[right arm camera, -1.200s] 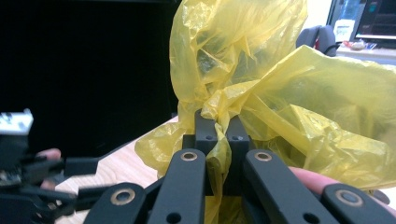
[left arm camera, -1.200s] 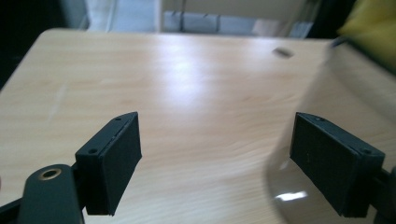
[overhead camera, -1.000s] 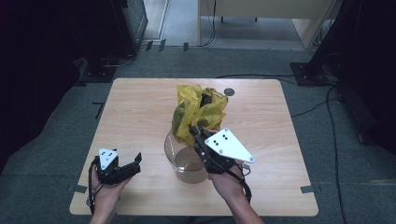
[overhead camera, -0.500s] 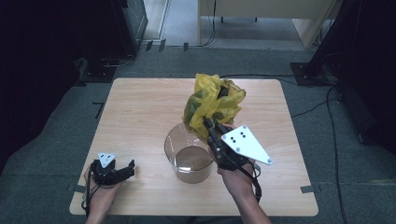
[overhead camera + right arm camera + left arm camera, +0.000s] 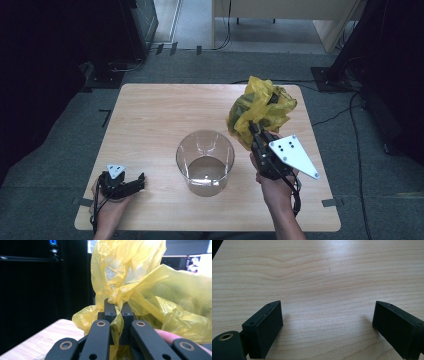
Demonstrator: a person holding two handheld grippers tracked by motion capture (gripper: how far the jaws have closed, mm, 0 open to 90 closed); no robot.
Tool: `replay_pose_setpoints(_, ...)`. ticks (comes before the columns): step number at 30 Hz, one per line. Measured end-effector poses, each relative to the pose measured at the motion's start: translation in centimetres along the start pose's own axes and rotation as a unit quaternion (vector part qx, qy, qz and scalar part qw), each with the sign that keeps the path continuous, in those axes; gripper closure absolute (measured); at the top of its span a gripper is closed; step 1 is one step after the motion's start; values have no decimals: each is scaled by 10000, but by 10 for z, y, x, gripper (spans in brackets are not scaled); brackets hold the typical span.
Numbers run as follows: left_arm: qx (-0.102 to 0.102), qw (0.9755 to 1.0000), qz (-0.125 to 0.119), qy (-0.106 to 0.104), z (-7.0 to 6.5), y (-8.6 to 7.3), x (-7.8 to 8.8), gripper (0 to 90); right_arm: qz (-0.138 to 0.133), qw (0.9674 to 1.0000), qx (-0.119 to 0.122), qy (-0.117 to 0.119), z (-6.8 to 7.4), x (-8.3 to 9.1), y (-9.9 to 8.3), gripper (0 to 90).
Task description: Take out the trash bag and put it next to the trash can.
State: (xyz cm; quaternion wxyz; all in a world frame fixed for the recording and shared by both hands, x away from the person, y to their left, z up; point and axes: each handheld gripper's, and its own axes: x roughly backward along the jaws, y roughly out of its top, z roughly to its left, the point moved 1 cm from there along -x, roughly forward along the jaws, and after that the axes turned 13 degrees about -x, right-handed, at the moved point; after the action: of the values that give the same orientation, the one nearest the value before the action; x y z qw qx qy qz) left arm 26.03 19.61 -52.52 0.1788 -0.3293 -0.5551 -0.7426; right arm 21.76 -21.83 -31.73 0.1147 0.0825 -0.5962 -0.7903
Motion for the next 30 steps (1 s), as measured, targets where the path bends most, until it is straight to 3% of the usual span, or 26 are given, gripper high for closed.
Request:
replay_pose_setpoints(6,1,10000,-4,3,0,0,0,87,149,9997,-78,-180,-20,-10,-19,891)
replay_pose_setpoints(9,-1,10000,-5,4,0,0,0,87,232,9996,-137,-118,-30,-19,-34,890)
replay_pose_setpoints(14,1,10000,2,-1,0,0,0,87,572,9978,-234,-230,-45,-41,-63,890)
replay_pose_setpoints(20,11,10000,-10,3,0,0,0,87,871,9943,-616,35,-59,-60,-91,890)
replay_pose_setpoints(26,4,10000,-4,1,0,0,0,87,1103,9906,-651,483,-63,-72,-110,887)
replay_pose_setpoints(30,5,10000,-4,1,0,0,0,87,1328,9866,-808,500,-69,-75,-117,840)
